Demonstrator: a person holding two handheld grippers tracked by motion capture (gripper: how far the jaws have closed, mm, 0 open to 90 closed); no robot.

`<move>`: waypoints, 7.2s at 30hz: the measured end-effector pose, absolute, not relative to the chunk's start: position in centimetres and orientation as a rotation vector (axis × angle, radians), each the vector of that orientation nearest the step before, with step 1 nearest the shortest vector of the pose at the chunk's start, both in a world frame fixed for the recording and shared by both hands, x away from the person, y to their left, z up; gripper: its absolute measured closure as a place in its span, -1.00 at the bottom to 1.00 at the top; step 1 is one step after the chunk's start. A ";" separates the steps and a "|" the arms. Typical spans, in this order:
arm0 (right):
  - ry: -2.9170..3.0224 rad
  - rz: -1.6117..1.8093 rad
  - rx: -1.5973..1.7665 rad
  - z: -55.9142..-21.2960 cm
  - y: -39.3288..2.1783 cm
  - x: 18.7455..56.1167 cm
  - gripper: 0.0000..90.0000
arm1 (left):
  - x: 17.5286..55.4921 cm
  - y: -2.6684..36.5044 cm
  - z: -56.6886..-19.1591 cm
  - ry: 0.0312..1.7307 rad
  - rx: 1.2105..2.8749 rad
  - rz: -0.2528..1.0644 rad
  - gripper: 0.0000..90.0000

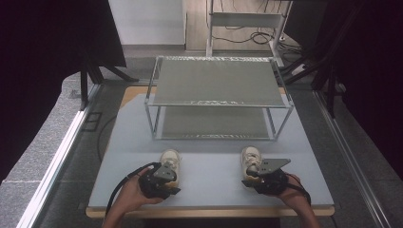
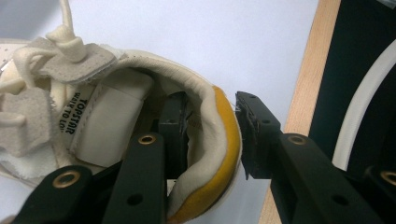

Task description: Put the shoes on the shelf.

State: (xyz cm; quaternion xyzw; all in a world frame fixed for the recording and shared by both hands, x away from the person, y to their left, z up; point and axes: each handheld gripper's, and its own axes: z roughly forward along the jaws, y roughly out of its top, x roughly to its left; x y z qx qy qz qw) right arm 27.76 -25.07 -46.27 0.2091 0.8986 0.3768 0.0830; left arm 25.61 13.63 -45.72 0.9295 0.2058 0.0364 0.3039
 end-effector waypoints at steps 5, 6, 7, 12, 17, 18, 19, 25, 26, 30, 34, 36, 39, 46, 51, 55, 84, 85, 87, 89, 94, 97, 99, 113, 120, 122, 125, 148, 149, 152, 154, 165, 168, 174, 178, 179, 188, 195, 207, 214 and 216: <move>2.688 1.154 0.607 -46.2 -25.3 27.5 0.54 | 25.6 13.6 -45.6 0.521 2.477 0.113 0.45; 2.684 1.151 0.608 -46.2 -25.3 27.5 0.54 | 25.6 13.6 -45.6 0.519 2.478 0.114 0.45; 2.681 1.151 0.607 -46.1 -25.3 27.5 0.54 | 25.6 13.7 -45.6 0.518 2.478 0.113 0.45; 2.665 1.165 0.590 -46.0 -25.4 27.3 0.54 | 25.6 13.9 -45.5 0.531 2.463 0.132 0.45; 2.643 1.176 0.580 -45.7 -25.7 27.0 0.54 | 25.6 14.3 -45.2 0.538 2.457 0.157 0.44; 2.639 1.176 0.580 -45.7 -25.7 27.0 0.54 | 25.6 14.4 -45.1 0.535 2.453 0.162 0.44; 2.634 1.179 0.584 -45.6 -25.8 27.0 0.54 | 25.6 14.4 -45.0 0.530 2.452 0.164 0.44; 2.603 1.187 0.589 -45.2 -25.9 27.0 0.54 | 25.6 14.6 -44.1 0.497 2.439 0.177 0.44; 2.601 1.190 0.587 -45.1 -25.9 27.0 0.54 | 25.7 14.6 -43.8 0.490 2.435 0.183 0.44; 2.591 1.197 0.578 -44.7 -25.7 27.5 0.54 | 26.0 14.4 -43.0 0.473 2.435 0.198 0.44; 2.588 1.189 0.567 -44.4 -25.3 28.0 0.53 | 26.7 13.7 -42.6 0.458 2.450 0.209 0.44; 2.577 1.180 0.557 -44.1 -25.1 28.3 0.53 | 27.1 13.2 -42.4 0.446 2.450 0.212 0.44; 2.575 1.169 0.539 -43.5 -24.7 28.6 0.53 | 27.9 12.6 -42.1 0.432 2.456 0.232 0.44; 2.577 1.155 0.517 -42.2 -24.6 29.7 0.53 | 29.7 11.2 -41.5 0.391 2.462 0.247 0.44; 2.566 1.159 0.450 -41.6 -24.4 31.1 0.53 | 31.2 10.4 -41.2 0.373 2.456 0.263 0.44; 2.583 1.152 0.411 -41.2 -24.1 32.2 0.53 | 32.6 9.9 -41.2 0.375 2.462 0.269 0.44; 2.636 1.089 0.349 -41.9 -20.1 37.3 0.53 | 38.5 5.7 -41.6 0.274 2.436 0.280 0.43; 2.640 1.084 0.345 -41.9 -19.9 37.4 0.53 | 38.6 5.6 -41.6 0.268 2.442 0.280 0.43; 2.648 1.081 0.338 -42.0 -19.5 37.7 0.53 | 38.9 5.4 -41.5 0.258 2.439 0.280 0.43; 2.653 1.081 0.330 -42.0 -19.2 38.0 0.53 | 39.2 5.2 -41.6 0.246 2.436 0.275 0.44; 2.669 1.053 0.321 -42.3 -18.4 38.6 0.53 | 39.8 4.4 -42.1 0.228 2.451 0.260 0.43; 2.678 1.046 0.306 -42.5 -18.0 39.0 0.53 | 40.0 3.8 -42.3 0.202 2.456 0.247 0.43; 2.680 1.048 0.299 -42.6 -17.9 39.2 0.53 | 40.1 3.5 -42.5 0.187 2.459 0.238 0.43; 2.696 1.016 0.331 -44.3 -17.4 41.3 0.52 | 42.0 2.7 -44.5 0.222 2.468 0.206 0.39; 2.701 1.014 0.366 -44.9 -17.3 41.9 0.41 | 42.4 3.4 -44.9 0.237 2.408 0.213 0.31; 2.688 1.018 0.389 -44.8 -17.3 41.9 0.31 | 42.2 3.6 -44.7 0.288 2.384 0.237 0.13; 2.610 0.989 0.411 -44.7 -17.1 41.5 -0.05 | 41.8 3.8 -44.3 0.338 2.349 0.239 -0.14; 2.304 1.201 0.673 -43.3 -21.0 34.8 0.61 | 34.9 9.1 -43.5 0.757 2.080 0.281 0.71; 2.307 1.206 0.683 -43.6 -21.2 34.6 0.71 | 34.6 9.3 -43.8 0.760 2.086 0.291 0.75; 2.337 1.201 0.701 -44.6 -21.8 33.9 0.90 | 33.9 9.4 -44.9 0.779 2.085 0.306 0.86; 2.352 1.190 0.722 -45.3 -22.0 33.9 0.94 | 33.8 9.0 -45.5 0.785 2.087 0.298 0.90; 2.326 1.151 0.783 -46.8 -20.2 35.9 0.98 | 35.6 6.4 -46.6 0.821 2.094 0.287 0.99; 2.334 1.180 0.792 -46.9 -19.9 36.3 0.98 | 36.1 6.1 -46.7 0.829 2.092 0.282 0.99; 2.333 1.140 0.766 -46.8 -18.8 36.9 0.98 | 36.6 5.7 -46.8 0.830 2.089 0.291 1.00; 2.317 1.120 0.778 -46.8 -18.2 37.4 0.98 | 37.3 6.0 -47.0 0.857 2.077 0.284 1.00; 2.310 1.123 0.780 -46.8 -18.2 37.5 0.98 | 37.4 6.1 -47.1 0.860 2.075 0.286 1.00; 2.266 1.132 0.833 -47.0 -17.9 38.3 0.98 | 38.2 5.9 -47.1 0.881 2.066 0.301 1.00; 2.250 1.127 0.883 -47.1 -17.9 38.7 0.98 | 39.2 5.6 -46.7 0.886 2.062 0.333 1.00; 2.254 1.130 0.891 -47.0 -17.9 38.9 0.98 | 41.0 5.4 -47.0 0.899 2.065 0.356 0.99; 2.229 1.117 0.902 -46.8 -17.8 39.4 0.98 | 41.7 5.2 -47.2 0.903 2.060 0.359 0.99; 2.220 1.125 0.927 -46.8 -17.8 39.8 0.98 | 41.8 5.1 -47.3 0.905 2.060 0.359 0.99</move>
